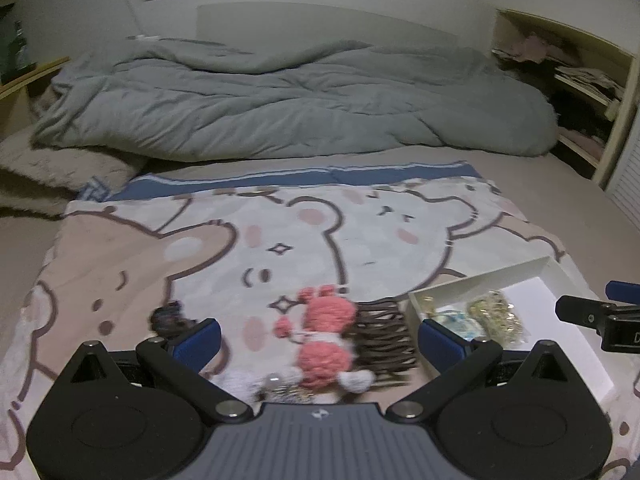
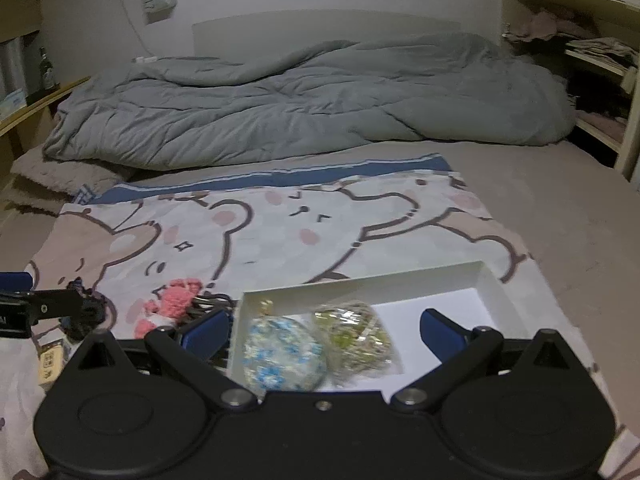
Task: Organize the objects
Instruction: 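Withdraw both tools from the box back toward the remaining items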
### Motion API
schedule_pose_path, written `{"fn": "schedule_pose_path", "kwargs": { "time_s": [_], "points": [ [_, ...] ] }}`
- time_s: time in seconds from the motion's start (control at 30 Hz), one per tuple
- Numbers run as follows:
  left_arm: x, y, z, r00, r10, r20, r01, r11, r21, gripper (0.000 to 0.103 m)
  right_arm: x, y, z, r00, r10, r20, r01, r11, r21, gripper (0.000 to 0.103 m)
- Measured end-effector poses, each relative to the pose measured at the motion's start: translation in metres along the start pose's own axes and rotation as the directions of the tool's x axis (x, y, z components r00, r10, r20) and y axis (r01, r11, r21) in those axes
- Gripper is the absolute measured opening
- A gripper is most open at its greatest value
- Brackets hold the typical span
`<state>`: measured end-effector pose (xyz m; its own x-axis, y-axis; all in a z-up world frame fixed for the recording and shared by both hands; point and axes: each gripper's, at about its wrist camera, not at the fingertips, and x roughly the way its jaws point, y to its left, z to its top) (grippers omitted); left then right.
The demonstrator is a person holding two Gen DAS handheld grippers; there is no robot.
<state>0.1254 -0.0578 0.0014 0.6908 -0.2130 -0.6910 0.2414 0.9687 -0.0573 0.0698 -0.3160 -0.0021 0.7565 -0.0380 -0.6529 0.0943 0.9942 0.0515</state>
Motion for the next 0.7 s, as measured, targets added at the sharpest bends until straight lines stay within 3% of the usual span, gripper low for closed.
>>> {"fn": "schedule_pose_path", "kwargs": {
  "time_s": [0.7],
  "points": [
    [-0.024,0.116,-0.022,0.993,0.122,-0.009,-0.122,0.981,-0.151,0.103,0.024,0.11,0.01,0.988,0.152,-0.016,-0.152,0.983,-0.099,0.103]
  ]
}}
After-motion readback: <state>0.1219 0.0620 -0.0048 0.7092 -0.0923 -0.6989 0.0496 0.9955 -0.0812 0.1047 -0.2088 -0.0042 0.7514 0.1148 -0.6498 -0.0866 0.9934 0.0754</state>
